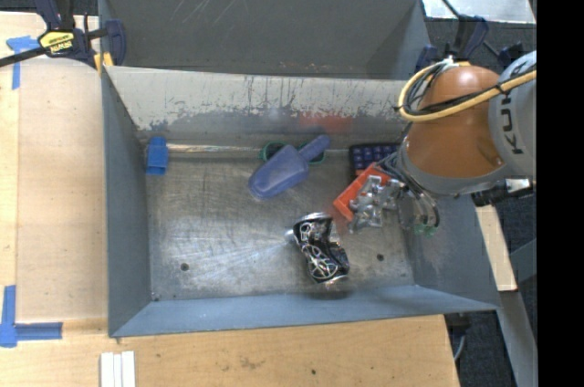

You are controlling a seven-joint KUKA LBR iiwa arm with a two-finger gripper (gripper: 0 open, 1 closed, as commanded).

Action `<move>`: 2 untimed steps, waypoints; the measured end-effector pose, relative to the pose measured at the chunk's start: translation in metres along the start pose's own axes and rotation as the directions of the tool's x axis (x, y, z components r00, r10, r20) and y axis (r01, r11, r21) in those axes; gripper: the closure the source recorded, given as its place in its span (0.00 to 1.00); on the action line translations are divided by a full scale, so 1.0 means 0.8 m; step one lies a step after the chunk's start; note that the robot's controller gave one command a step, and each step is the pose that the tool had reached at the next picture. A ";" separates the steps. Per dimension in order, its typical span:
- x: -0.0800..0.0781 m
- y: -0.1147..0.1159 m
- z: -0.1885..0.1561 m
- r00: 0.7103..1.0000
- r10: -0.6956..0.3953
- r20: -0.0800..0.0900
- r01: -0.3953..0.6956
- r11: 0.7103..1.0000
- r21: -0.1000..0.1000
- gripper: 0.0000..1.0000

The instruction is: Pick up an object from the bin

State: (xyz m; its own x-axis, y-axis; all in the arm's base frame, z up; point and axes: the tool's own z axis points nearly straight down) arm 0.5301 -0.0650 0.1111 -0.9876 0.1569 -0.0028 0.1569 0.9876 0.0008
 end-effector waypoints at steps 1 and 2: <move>-0.003 0.005 -0.008 1.000 -0.011 0.005 0.011 1.000 0.001 1.00; -0.002 0.012 -0.016 1.000 -0.004 -0.004 0.004 1.000 0.001 1.00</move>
Offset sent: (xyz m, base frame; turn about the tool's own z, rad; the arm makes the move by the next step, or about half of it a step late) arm 0.0060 0.0150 0.0318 0.0058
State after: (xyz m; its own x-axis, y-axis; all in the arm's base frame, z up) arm 0.5331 -0.0557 0.1241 -0.9883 0.1525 0.0008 0.1525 0.9883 0.0000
